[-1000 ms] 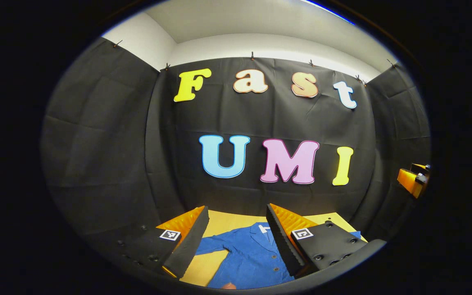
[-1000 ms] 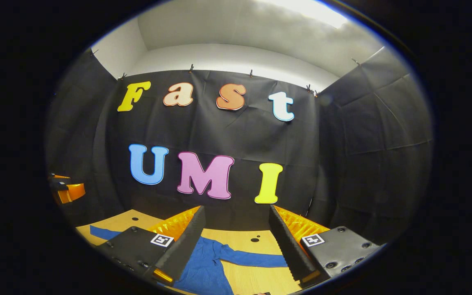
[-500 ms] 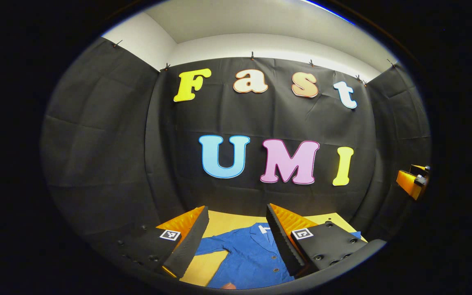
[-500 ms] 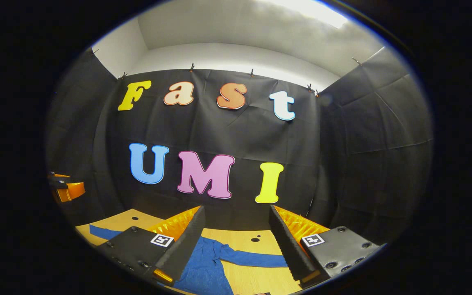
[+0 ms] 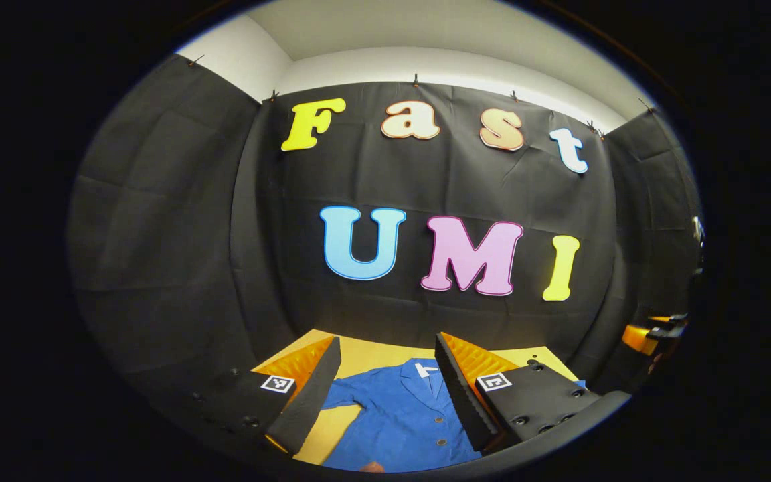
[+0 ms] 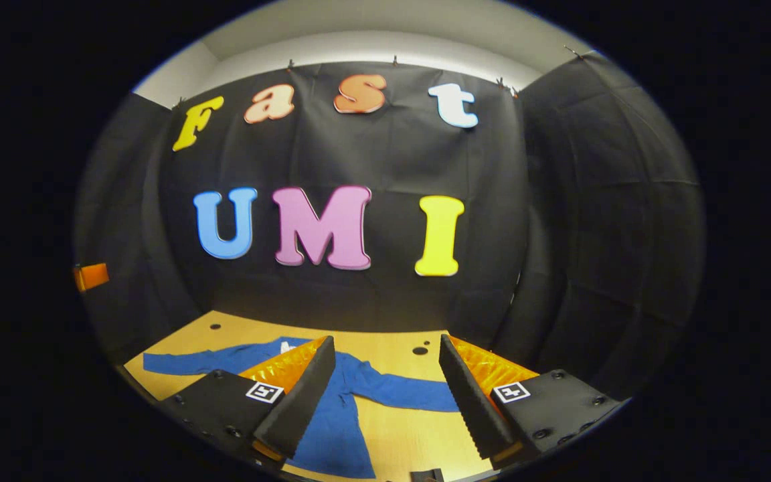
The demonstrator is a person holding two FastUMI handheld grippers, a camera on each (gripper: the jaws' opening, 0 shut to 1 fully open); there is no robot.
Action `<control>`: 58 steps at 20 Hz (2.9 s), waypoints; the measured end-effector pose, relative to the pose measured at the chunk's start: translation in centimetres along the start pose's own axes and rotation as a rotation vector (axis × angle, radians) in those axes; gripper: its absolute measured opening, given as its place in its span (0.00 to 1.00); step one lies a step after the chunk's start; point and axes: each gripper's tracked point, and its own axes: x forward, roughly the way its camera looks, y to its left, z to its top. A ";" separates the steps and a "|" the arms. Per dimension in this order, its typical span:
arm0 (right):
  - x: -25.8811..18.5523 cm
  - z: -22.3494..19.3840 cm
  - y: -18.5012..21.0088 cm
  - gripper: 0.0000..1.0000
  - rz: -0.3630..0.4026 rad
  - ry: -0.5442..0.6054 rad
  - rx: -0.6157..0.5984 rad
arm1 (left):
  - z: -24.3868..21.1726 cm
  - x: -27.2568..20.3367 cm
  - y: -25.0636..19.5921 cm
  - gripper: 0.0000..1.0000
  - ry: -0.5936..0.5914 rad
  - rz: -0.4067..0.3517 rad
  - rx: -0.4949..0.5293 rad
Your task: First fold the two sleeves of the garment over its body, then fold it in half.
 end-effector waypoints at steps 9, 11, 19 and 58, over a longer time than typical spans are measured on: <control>13.7 -20.5 -14.9 0.98 -0.190 0.379 0.164 | -2.8 7.8 -3.6 0.81 0.073 0.033 0.025; 16.2 -25.8 -16.4 0.92 -0.226 0.517 0.253 | -4.3 9.8 -4.6 0.81 0.122 0.046 0.033; 21.4 -34.8 -19.7 0.94 -0.293 0.719 0.265 | -6.3 14.0 -8.4 0.81 0.181 0.046 0.113; 24.2 -7.7 31.1 0.03 0.214 0.281 -0.068 | -7.1 10.6 18.7 0.81 0.116 0.135 -0.039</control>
